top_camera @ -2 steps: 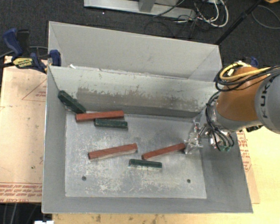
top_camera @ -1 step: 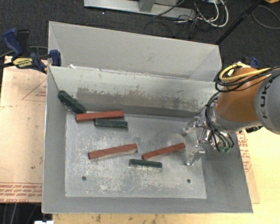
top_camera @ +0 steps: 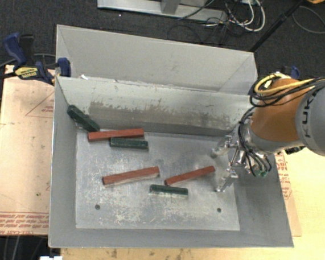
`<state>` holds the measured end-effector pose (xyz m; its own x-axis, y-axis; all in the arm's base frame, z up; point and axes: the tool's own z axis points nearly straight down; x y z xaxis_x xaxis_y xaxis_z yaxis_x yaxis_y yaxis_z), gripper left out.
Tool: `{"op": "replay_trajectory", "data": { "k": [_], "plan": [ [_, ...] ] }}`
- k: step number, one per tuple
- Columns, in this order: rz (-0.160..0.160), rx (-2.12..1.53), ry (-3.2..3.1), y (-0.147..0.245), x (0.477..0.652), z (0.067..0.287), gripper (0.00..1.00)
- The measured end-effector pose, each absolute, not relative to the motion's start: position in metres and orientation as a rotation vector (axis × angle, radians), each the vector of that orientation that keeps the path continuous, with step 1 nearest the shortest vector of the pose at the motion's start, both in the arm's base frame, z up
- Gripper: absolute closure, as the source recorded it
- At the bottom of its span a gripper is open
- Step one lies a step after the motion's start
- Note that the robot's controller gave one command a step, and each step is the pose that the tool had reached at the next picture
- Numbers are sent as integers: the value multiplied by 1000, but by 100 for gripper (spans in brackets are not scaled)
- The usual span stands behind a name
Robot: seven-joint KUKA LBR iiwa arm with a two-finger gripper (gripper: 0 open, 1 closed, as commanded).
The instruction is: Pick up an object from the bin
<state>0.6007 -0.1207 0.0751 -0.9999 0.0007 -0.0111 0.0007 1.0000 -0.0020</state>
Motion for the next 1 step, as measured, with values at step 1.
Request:
{"op": "replay_trajectory", "data": {
  "k": [1],
  "plan": [
    [-1, -22, 3122, -52, 611, 79, 100]
  ]
}}
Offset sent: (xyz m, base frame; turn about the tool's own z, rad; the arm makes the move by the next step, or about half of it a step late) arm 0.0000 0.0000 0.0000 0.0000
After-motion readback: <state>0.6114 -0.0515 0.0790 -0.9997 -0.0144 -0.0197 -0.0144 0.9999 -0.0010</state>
